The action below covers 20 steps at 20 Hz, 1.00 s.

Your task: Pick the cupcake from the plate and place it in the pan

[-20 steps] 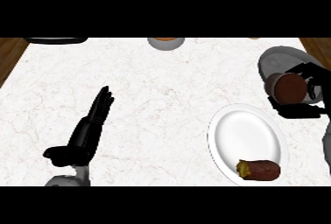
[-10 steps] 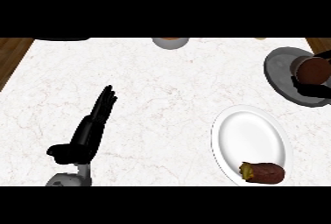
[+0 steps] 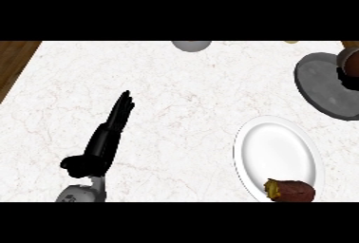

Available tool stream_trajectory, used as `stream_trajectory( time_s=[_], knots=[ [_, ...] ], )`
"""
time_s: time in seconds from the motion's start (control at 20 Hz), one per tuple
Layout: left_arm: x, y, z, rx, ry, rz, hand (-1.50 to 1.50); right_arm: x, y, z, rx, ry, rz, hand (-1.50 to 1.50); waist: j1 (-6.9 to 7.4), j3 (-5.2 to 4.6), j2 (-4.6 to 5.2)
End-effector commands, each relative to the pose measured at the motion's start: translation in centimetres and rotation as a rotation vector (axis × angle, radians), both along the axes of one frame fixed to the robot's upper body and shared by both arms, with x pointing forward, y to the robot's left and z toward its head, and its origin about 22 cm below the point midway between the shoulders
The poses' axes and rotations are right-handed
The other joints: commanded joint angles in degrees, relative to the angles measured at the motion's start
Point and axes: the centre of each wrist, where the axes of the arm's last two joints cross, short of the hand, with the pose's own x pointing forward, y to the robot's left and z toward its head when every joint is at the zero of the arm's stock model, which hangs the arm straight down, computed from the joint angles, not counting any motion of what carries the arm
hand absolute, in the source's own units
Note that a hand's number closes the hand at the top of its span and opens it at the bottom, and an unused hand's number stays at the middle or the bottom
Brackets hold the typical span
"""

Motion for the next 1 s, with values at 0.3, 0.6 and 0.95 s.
stream_trajectory(
  time_s=[0.3,0.6,0.95],
  knots=[
    [0.5,-0.3,0.6,0.013,-0.024,-0.04,0.0,-0.6,0.1,-3.7,0.014,0.501,0.125,-1.5,2.46,0.07,1.0],
    [0.8,-0.8,0.7,-0.015,-0.02,-0.041,0.0,1.2,1.8,-2.6,0.139,0.442,0.199,-1.5,2.46,0.22,1.27],
    [0.0,0.2,0.0,-0.007,-0.012,-0.024,0.0,1.0,0.5,-1.3,0.348,0.165,0.248,-1.5,1.28,0.21,0.58]
  ],
)
